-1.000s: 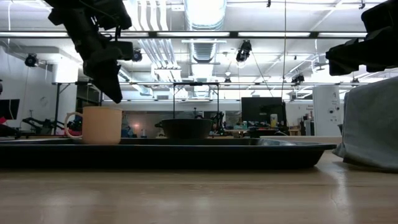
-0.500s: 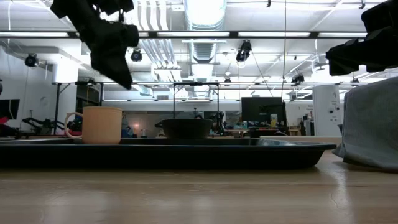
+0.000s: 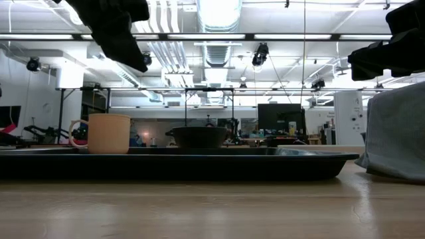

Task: Set up tray
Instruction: Put the white plate on the black serving tray below the orange mug

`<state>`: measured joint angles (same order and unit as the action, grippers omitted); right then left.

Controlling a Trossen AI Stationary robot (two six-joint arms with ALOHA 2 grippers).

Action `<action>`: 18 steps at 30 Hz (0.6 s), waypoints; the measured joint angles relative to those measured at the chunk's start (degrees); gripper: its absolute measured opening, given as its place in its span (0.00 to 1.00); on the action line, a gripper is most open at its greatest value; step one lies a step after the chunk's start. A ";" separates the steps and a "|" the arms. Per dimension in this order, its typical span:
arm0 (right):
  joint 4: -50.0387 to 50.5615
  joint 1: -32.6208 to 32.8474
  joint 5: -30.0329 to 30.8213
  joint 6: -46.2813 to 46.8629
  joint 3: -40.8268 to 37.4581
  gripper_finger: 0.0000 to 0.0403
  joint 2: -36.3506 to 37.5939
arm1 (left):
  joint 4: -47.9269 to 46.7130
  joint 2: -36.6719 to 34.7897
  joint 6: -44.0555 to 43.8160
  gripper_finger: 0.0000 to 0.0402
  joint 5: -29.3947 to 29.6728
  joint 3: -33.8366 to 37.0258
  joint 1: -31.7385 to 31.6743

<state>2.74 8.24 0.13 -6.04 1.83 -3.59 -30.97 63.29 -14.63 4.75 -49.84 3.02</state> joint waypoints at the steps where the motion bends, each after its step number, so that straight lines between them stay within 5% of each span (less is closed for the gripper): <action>1: -0.01 -0.01 0.01 0.00 0.00 0.17 0.01 | 0.56 0.00 0.75 0.30 0.00 0.24 0.21; 10: -0.01 -0.01 0.01 0.00 0.00 0.17 0.01 | 8.41 -4.02 4.67 0.30 -0.04 7.42 3.08; 18: 0.01 0.01 -0.01 0.00 0.00 0.17 0.04 | 20.88 -16.01 5.11 0.30 -0.15 19.21 6.56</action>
<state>2.74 8.25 0.12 -6.04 1.83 -3.55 -10.09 47.27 -9.52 4.60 -30.63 9.58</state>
